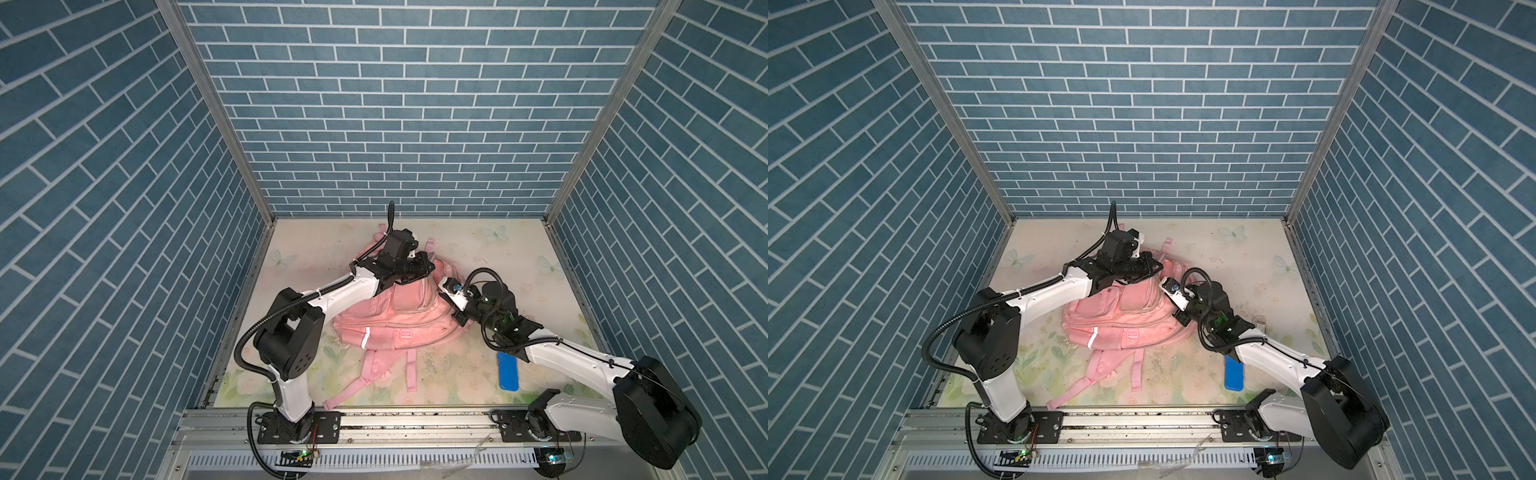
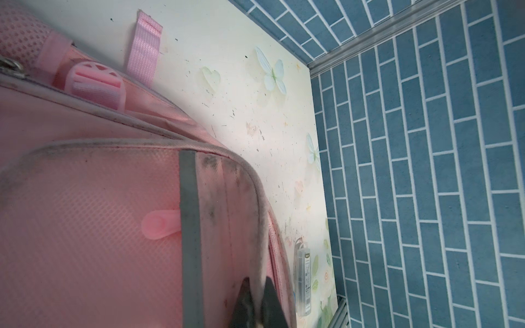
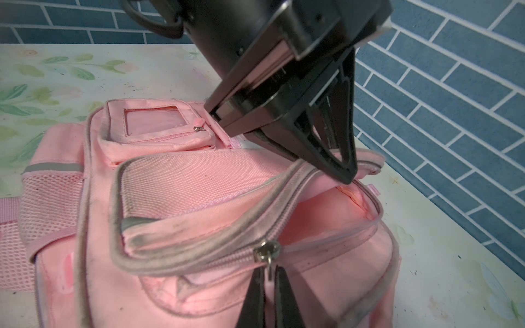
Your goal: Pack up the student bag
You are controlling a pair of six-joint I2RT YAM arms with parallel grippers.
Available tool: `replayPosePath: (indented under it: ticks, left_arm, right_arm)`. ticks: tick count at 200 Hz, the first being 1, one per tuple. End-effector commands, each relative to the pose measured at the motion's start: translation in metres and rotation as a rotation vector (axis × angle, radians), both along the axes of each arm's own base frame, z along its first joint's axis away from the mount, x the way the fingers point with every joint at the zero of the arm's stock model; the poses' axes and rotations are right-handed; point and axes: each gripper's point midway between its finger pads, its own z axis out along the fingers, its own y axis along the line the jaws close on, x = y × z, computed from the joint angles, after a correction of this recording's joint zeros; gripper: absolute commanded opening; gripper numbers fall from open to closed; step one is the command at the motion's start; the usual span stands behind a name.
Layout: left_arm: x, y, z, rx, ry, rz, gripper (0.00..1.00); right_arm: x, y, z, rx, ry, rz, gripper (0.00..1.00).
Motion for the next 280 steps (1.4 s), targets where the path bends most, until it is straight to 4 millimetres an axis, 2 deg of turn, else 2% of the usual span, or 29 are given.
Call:
replayPosePath:
  ticks: [1,30,66,96,130,153,211,280]
  left_arm:
    - [0.031,0.012,0.033,-0.092,-0.089,0.109,0.0]
    - [0.04,0.013,0.043,-0.134,-0.105,0.141,0.0]
    - [0.049,0.009,0.055,-0.164,-0.127,0.159,0.0]
    - [0.051,0.005,0.055,-0.178,-0.123,0.155,0.0]
    - [0.054,0.003,0.06,-0.182,-0.132,0.159,0.0]
    - [0.058,0.0,0.067,-0.186,-0.15,0.157,0.0]
    - [0.066,-0.002,0.078,-0.196,-0.175,0.17,0.0]
    - [0.074,-0.007,0.098,-0.234,-0.215,0.216,0.0]
  right_arm:
    - [-0.013,0.004,0.006,0.025,0.012,-0.001,0.0]
    - [-0.028,0.017,-0.002,-0.001,0.032,-0.009,0.0]
    - [-0.02,0.015,-0.002,0.048,0.053,-0.226,0.0]
    - [-0.032,0.037,-0.009,0.055,0.043,-0.172,0.0]
    - [-0.024,0.048,-0.02,0.034,0.118,-0.216,0.0]
    - [-0.03,0.06,-0.019,0.046,0.118,-0.161,0.0]
    - [-0.047,0.076,-0.027,0.015,0.118,-0.014,0.0]
    - [-0.043,0.085,-0.028,-0.007,0.138,-0.006,0.0]
